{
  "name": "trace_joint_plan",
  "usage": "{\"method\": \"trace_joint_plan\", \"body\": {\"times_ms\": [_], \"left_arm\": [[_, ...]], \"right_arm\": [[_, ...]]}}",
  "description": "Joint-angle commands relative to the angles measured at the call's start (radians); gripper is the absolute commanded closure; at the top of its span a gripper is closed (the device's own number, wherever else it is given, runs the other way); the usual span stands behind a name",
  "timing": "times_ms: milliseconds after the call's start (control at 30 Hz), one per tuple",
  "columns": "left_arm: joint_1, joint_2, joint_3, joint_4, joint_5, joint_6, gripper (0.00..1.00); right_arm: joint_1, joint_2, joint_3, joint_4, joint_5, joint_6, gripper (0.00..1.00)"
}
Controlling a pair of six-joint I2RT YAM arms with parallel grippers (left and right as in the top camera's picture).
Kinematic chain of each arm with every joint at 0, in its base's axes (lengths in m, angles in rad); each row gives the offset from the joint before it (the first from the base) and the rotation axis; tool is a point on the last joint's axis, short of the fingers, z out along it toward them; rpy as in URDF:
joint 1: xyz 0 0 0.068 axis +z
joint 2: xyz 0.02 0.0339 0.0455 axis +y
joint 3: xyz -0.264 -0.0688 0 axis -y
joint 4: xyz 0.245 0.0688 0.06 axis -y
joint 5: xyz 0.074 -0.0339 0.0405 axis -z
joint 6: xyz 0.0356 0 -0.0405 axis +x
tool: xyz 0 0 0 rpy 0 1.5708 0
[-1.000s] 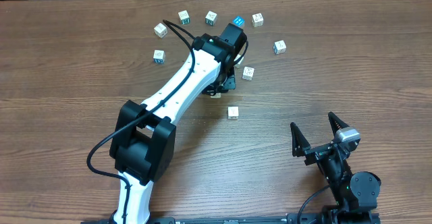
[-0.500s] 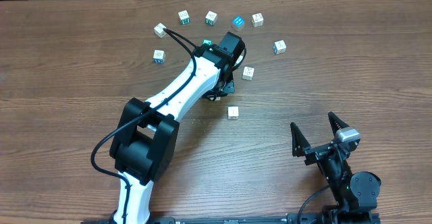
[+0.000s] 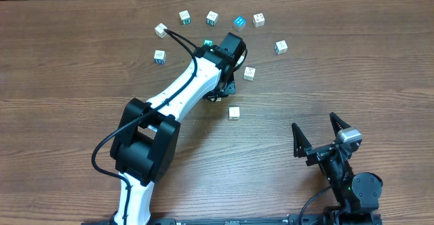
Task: Form a circle
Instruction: 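Carry the 4 block toward the gap in the block arc, then lower the 4 block onto the table and hold it in place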
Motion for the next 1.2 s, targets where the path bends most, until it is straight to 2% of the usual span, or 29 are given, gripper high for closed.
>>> {"method": "trace_joint_plan", "body": {"times_ms": [0, 433, 1000, 1100, 1167], "left_arm": [[-0.006, 0.004, -0.014, 0.002, -0.020, -0.021, 0.83], [-0.006, 0.004, -0.014, 0.002, -0.019, -0.021, 0.78], [-0.006, 0.004, -0.014, 0.002, -0.019, -0.021, 0.77], [-0.006, 0.004, -0.014, 0.005, -0.019, -0.021, 0.79], [-0.008, 0.004, -0.014, 0.005, -0.020, -0.021, 0.84]], "right_arm": [[-0.003, -0.009, -0.010, 0.006, 0.008, -0.005, 0.00], [-0.003, -0.009, -0.010, 0.006, 0.008, -0.005, 0.00], [-0.003, -0.009, -0.010, 0.006, 0.008, -0.005, 0.00], [-0.003, -0.009, -0.010, 0.006, 0.008, -0.005, 0.00], [-0.003, -0.009, -0.010, 0.006, 0.008, -0.005, 0.00]]}}
